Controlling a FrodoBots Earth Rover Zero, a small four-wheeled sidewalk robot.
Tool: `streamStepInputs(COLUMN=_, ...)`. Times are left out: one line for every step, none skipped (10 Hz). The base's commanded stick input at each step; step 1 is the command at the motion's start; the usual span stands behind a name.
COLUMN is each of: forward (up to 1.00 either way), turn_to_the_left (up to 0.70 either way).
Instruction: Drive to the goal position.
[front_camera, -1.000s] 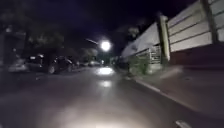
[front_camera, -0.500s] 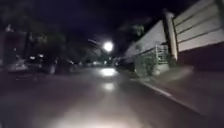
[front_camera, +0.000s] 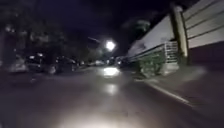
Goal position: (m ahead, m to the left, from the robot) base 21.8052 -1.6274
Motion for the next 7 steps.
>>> streamStepInputs(forward=0.70, turn_to_the_left=0.00)
streamStepInputs(forward=0.70, turn_to_the_left=0.00)
streamStepInputs(forward=0.70, turn_to_the_left=0.00)
streamStepInputs(forward=0.70, turn_to_the_left=0.00)
streamStepInputs(forward=0.70, turn_to_the_left=0.00)
streamStepInputs(forward=0.70, turn_to_the_left=0.00)
streamStepInputs(forward=0.70, turn_to_the_left=0.00)
